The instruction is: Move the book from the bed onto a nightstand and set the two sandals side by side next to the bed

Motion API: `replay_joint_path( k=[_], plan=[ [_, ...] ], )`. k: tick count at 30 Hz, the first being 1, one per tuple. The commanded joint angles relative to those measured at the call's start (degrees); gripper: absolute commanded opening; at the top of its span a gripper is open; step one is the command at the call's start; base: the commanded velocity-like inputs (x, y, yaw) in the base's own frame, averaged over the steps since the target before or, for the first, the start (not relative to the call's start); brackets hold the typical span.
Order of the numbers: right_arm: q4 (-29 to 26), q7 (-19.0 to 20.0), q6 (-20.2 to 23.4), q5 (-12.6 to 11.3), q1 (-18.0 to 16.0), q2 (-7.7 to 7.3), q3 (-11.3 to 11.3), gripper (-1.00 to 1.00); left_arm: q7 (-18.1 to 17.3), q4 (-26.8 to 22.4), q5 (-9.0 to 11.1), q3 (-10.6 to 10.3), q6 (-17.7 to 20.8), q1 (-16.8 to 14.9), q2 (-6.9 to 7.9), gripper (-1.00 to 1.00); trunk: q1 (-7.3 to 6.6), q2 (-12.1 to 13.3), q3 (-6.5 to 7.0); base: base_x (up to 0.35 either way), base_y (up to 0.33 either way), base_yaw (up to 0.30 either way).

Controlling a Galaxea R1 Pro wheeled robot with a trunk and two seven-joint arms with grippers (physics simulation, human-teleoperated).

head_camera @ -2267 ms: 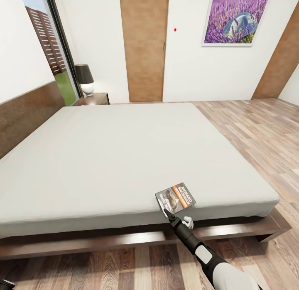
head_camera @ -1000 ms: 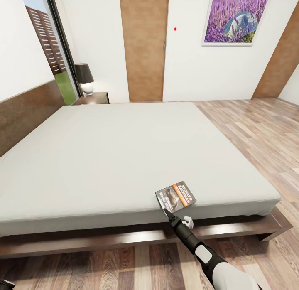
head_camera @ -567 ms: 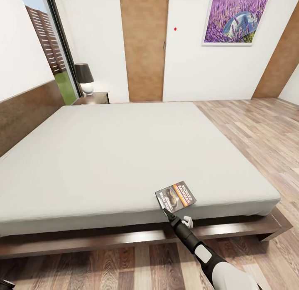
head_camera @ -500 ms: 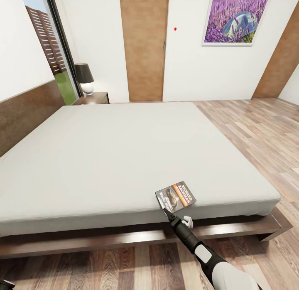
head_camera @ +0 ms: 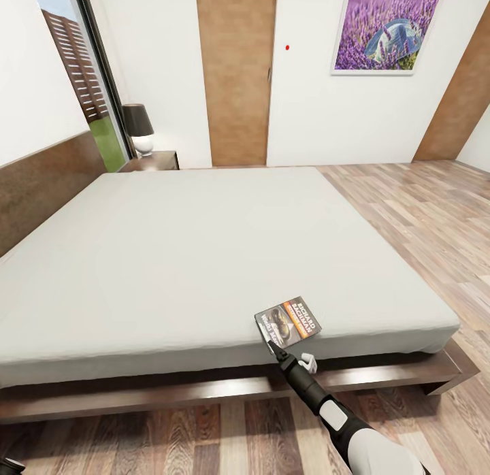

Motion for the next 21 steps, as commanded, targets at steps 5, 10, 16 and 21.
replay_joint_path(
  k=[5, 10, 16, 21],
  plan=[
    [-0.2, 0.2, 0.5, 0.3, 0.0, 0.05, -0.5, 1.00, 0.4, -0.1, 0.6, -0.5, 0.6, -0.1, 0.10, 1.00, -0.01, 0.0, -0.05, 0.000, 0.000, 0.000],
    [-0.2, 0.2, 0.5, 0.3, 0.0, 0.05, -0.5, 1.00, 0.4, -0.1, 0.6, -0.5, 0.6, -0.1, 0.09, 1.00, -0.01, 0.0, -0.05, 0.000, 0.000, 0.000],
    [-0.2, 0.2, 0.5, 0.3, 0.0, 0.06, -0.4, 1.00, 0.4, -0.1, 0.6, -0.5, 0.6, -0.1, 0.08, 1.00, -0.01, 0.0, -0.05, 0.000, 0.000, 0.000],
    [-0.2, 0.2, 0.5, 0.3, 0.0, 0.06, -0.5, 1.00, 0.4, 0.0, 0.6, -0.5, 0.6, -0.1, 0.08, 1.00, -0.01, 0.0, -0.05, 0.000, 0.000, 0.000]
  ],
)
